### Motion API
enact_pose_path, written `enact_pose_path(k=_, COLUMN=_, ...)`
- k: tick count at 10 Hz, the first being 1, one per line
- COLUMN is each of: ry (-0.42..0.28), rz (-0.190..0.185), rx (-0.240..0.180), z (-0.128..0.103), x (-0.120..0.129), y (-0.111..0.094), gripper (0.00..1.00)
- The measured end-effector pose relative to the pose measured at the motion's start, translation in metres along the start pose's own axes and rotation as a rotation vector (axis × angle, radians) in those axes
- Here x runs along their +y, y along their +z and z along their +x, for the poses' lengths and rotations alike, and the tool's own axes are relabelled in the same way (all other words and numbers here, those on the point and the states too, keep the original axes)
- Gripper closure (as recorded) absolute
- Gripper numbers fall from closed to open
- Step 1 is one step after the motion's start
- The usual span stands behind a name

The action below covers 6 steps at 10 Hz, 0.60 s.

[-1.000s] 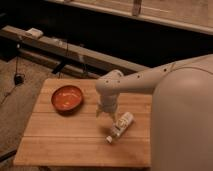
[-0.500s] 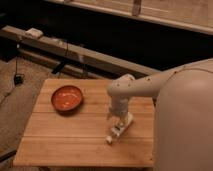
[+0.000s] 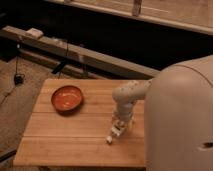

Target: Place the bottle in the ceramic bowl

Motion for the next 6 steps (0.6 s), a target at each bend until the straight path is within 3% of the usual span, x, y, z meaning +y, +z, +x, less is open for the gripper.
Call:
enact_pose_path(k=1, ry=0.003, rz=0.002, rx=0.002, z=-0.0013, x=-0.0002, y=0.0030, gripper=0.40)
enact_pose_path(k=6, ry=-0.017, rz=-0.010, rx=0.016, z=-0.0039, x=0.0017, y=0.0101, gripper=0.90)
